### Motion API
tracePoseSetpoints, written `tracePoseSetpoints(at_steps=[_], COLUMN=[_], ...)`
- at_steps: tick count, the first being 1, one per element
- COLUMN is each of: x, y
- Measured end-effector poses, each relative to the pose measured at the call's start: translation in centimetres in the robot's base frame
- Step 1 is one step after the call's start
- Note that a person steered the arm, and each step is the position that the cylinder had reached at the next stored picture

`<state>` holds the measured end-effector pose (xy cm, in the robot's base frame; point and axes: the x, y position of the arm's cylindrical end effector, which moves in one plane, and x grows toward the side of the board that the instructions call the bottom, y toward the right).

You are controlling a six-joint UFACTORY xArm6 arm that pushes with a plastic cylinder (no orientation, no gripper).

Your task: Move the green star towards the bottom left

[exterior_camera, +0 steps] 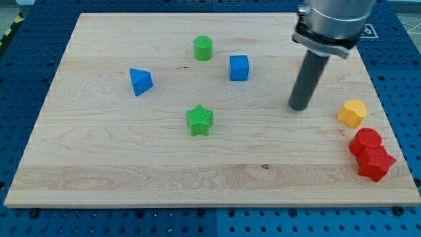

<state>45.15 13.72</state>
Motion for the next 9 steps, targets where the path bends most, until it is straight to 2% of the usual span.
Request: tracePoseSetpoints(at_steps=[2, 4, 6, 8, 9], x=[1.5, 3.0, 3.9, 5.8, 7.1], y=[-9.0, -11.3, -21.2, -20.2, -23.9])
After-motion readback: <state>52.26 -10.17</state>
